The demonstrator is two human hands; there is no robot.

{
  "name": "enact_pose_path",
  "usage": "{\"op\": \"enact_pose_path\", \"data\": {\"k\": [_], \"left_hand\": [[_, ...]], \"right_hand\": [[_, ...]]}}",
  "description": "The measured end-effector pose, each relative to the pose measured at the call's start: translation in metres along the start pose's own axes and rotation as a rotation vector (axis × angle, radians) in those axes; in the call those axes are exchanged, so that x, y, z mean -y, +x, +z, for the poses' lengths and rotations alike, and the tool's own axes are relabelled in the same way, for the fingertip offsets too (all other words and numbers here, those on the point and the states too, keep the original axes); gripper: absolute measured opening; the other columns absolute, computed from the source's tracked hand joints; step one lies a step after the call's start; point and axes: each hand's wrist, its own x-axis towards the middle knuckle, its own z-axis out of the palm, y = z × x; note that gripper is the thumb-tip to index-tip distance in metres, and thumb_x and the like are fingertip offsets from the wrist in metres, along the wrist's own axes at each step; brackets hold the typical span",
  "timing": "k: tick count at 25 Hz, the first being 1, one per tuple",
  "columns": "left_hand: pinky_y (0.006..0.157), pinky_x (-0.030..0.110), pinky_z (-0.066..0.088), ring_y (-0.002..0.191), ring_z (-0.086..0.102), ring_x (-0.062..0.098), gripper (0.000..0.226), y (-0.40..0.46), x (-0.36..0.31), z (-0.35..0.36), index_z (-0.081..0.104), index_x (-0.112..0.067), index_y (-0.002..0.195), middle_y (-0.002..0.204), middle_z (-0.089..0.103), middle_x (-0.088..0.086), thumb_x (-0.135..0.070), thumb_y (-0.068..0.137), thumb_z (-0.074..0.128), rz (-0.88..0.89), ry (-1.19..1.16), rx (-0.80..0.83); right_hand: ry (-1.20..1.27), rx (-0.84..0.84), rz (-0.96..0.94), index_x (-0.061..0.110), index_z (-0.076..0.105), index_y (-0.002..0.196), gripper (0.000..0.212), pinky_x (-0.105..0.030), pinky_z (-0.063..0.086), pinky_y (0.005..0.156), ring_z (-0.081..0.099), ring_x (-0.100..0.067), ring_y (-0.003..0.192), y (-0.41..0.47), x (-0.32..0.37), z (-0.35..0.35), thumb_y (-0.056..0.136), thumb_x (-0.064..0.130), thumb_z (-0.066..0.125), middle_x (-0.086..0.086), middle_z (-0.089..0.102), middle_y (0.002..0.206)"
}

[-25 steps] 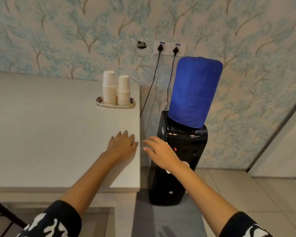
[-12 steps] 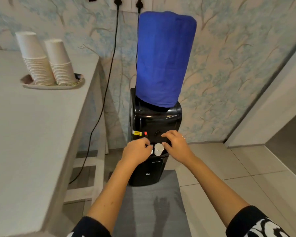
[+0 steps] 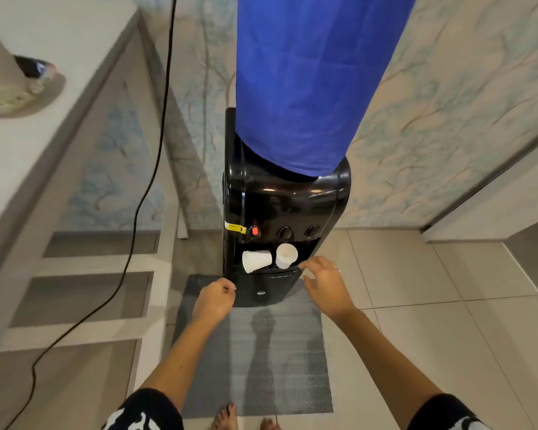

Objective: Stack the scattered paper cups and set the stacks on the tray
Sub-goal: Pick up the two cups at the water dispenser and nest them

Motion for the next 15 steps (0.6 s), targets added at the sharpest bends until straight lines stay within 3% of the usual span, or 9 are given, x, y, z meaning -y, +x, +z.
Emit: {"op": "enact_pose_path", "data": {"k": [3,6,10,15], "left_hand": [[0.071,0.028,0.047,0.082,0.061,0.019,0.016,0.036,0.004,0.02,0.063,-0.024,0.085,0.086,0.064,-0.005,-0.019,0.091,0.049,-0.014,0.018,0.016],[0.082,0.036,0.05,0.094,0.063,0.029,0.021,0.076,0.004,0.047,0.065,-0.005,0.099,0.1,0.068,0.014,-0.018,0.092,0.051,0.025,0.041,0.08],[0.075,0.034,0.048,0.091,0.061,0.027,0.036,0.122,-0.001,0.077,0.05,-0.01,0.125,0.091,0.067,0.01,-0.026,0.094,0.053,-0.04,-0.002,0.061],[0.075,0.035,0.05,0.093,0.063,0.028,0.052,0.161,-0.001,0.11,0.048,-0.019,0.128,0.097,0.067,0.009,-0.037,0.083,0.067,-0.166,-0.113,-0.051]], "right_hand": [[0.011,0.061,0.017,0.006,0.063,0.117,0.03,-0.036,0.04,0.096,0.049,-0.029,0.112,0.028,-0.022,0.031,0.088,0.007,0.057,-0.011,0.058,0.118],[-0.04,0.154,0.048,0.009,0.056,0.127,0.037,-0.039,0.045,0.091,0.051,-0.028,0.109,0.062,-0.044,0.063,0.09,0.01,0.054,-0.01,0.051,0.125],[-0.094,0.195,0.171,0.021,0.041,0.138,0.049,-0.035,0.05,0.076,0.056,-0.029,0.095,0.107,-0.071,0.1,0.09,0.016,0.051,-0.012,0.045,0.118],[-0.118,0.334,0.295,0.029,0.031,0.145,0.057,-0.037,0.048,0.08,0.055,-0.033,0.103,0.14,-0.108,0.143,0.092,0.029,0.051,-0.018,0.047,0.122]]}}
